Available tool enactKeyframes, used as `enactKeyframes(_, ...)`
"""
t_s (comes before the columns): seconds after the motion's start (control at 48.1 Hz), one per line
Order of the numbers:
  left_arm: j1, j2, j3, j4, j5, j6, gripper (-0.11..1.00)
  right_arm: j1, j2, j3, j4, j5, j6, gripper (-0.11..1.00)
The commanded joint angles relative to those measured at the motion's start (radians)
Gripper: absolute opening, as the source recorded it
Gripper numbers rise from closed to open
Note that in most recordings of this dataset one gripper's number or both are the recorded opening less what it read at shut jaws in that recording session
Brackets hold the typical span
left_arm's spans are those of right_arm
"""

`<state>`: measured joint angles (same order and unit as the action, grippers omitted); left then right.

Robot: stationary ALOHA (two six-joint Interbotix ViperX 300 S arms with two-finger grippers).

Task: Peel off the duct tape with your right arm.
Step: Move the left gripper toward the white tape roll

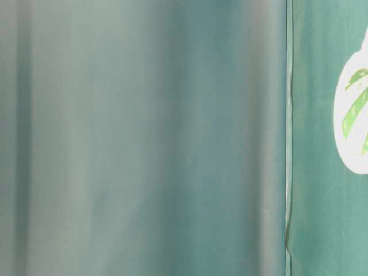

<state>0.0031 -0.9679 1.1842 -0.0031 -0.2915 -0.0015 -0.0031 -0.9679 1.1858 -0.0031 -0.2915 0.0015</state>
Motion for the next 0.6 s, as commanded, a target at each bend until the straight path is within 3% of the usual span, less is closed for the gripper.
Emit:
enactKeyframes(0.0, -0.008, 0.014, -0.003, -0.011, -0.014, 0.005, 0.24, -0.008, 0.012, -0.008, 0.002, -0.006, 0.009, 0.24)
enactKeyframes(0.042, -0.008, 0.015, -0.003, -0.009, -0.014, 0.002, 0.21, -0.009, 0.012, -0.003, 0.000, -0.006, 0.011, 0.22)
enactKeyframes(0.146, -0.014, 0.023, -0.002, -0.011, -0.014, 0.000, 0.03, -0.011, 0.014, 0.003, 0.000, -0.009, 0.011, 0.02)
enactKeyframes(0.25, -0.014, 0.035, -0.002, -0.011, -0.014, 0.000, 0.00, -0.011, 0.015, 0.011, 0.002, -0.012, 0.012, -0.08)
enactKeyframes(0.582, -0.014, 0.106, 0.000, -0.011, -0.067, 0.002, 0.00, -0.011, 0.014, 0.054, 0.002, -0.014, 0.020, -0.10)
